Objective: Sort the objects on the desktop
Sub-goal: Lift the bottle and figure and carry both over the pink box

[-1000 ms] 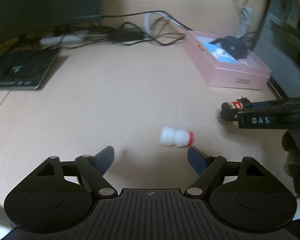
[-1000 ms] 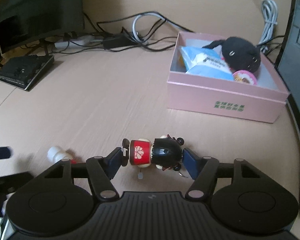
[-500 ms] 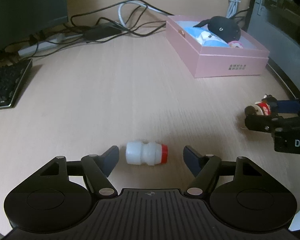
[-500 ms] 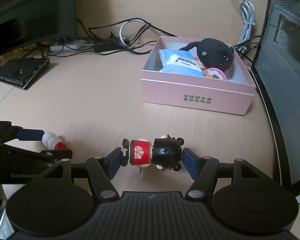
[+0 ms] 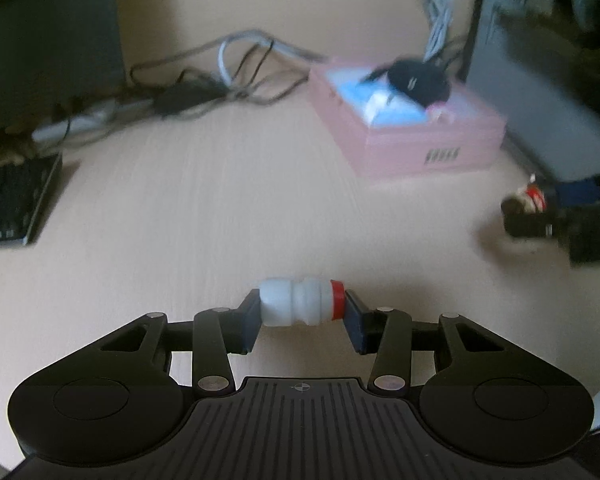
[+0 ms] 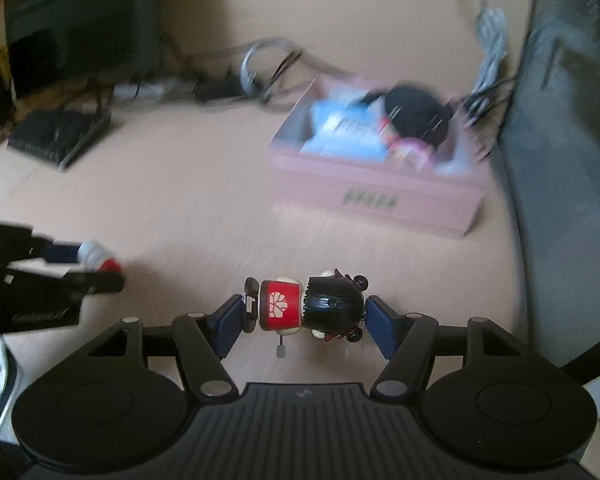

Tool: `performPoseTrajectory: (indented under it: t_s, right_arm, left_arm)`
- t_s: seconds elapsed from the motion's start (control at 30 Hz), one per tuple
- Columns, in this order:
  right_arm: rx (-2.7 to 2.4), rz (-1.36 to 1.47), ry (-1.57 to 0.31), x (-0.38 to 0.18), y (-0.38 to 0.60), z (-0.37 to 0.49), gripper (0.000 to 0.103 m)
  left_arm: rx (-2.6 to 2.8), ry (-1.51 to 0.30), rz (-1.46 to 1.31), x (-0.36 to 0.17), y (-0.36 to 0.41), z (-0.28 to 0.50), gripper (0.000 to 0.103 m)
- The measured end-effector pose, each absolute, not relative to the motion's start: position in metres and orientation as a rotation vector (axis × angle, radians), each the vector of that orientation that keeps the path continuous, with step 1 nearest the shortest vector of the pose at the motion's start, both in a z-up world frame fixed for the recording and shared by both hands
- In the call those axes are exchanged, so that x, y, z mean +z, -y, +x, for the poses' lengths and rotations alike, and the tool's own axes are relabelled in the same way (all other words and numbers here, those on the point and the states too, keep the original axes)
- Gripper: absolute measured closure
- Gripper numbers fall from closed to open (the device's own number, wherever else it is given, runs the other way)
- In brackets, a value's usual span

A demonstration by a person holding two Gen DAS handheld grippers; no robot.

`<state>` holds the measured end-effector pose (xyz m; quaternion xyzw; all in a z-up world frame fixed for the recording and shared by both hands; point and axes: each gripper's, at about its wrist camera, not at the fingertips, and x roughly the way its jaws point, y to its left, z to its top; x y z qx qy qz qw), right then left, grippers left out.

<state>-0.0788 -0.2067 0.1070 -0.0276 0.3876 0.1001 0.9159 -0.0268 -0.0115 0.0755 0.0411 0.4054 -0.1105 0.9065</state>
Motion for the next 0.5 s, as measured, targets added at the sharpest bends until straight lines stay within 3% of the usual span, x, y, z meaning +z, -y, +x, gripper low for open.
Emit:
performPoseTrajectory:
  t_s: [0.3, 0.5]
  right_arm:
    - [0.115, -0.008, -0.406, 0.233, 0.223, -0.068, 0.037]
    - [0.073, -0.057, -0.341, 0.262, 0.216, -0.039, 0.037]
  left_arm:
    - [-0.262, -0.506, 0.107, 0.168, 0.027, 0.021, 0.056]
    - [-0.287, -0.387, 0.027, 0.190, 0.045, 0.064, 0.056]
